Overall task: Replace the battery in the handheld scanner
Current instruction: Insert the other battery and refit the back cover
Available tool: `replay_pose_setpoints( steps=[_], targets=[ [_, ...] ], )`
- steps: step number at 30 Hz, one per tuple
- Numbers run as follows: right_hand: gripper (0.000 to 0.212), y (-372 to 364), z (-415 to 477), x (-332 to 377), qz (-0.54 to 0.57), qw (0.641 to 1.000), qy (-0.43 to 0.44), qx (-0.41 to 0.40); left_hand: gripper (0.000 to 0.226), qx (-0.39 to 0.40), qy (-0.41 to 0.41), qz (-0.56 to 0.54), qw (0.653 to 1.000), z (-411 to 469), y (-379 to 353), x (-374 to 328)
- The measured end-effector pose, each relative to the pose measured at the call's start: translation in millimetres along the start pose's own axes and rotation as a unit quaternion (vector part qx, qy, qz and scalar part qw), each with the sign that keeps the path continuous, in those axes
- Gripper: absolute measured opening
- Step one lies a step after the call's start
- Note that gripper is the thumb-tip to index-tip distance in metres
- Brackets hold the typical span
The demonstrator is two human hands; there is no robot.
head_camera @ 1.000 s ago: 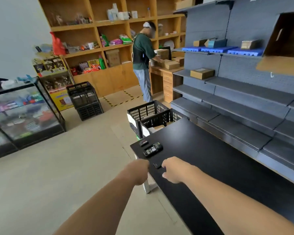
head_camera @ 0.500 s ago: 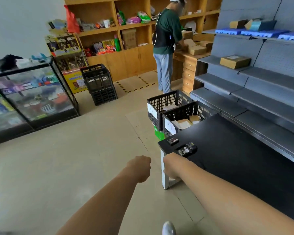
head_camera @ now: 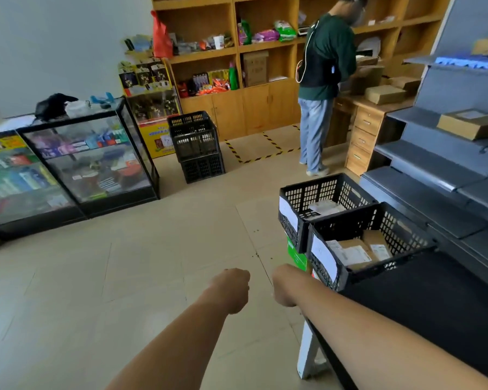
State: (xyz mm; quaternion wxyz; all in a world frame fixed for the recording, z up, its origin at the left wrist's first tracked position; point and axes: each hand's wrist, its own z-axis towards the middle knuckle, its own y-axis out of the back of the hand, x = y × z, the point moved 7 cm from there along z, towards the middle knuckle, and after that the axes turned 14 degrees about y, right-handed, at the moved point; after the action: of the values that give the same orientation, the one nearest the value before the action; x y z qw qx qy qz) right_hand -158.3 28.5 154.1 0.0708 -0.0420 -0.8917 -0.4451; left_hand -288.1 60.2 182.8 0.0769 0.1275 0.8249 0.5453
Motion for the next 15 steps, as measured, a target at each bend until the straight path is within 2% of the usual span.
replay_pose_setpoints(
  steps=[7, 8, 10, 11, 13, 15],
  targets=[
    [0.007, 30, 43, -47, 0.068, 0.996, 0.001, -0.059, 0.035, 0.031, -0.06, 0.065, 0.996, 93, 18, -38],
    [0.014, 29, 44, -60, 0.088, 0.994, -0.014, -0.067, 0.035, 0.038, -0.082, 0.084, 0.992, 107, 18, -52],
    [0.008, 28, 38, -89, 0.118, 0.989, -0.047, -0.078, 0.036, 0.046, -0.124, 0.114, 0.985, 132, 17, -85],
    [0.012, 25, 32, -105, 0.14, 0.984, -0.073, -0.089, 0.036, 0.051, -0.149, 0.128, 0.979, 142, 16, -104],
    [0.027, 17, 12, -139, 0.192, 0.964, -0.14, -0.117, 0.037, 0.064, -0.212, 0.155, 0.963, 159, 11, -149],
    [0.031, 5, -16, -164, 0.23, 0.939, -0.204, -0.151, 0.039, 0.074, -0.277, 0.184, 0.94, 167, 3, -195]
  ],
)
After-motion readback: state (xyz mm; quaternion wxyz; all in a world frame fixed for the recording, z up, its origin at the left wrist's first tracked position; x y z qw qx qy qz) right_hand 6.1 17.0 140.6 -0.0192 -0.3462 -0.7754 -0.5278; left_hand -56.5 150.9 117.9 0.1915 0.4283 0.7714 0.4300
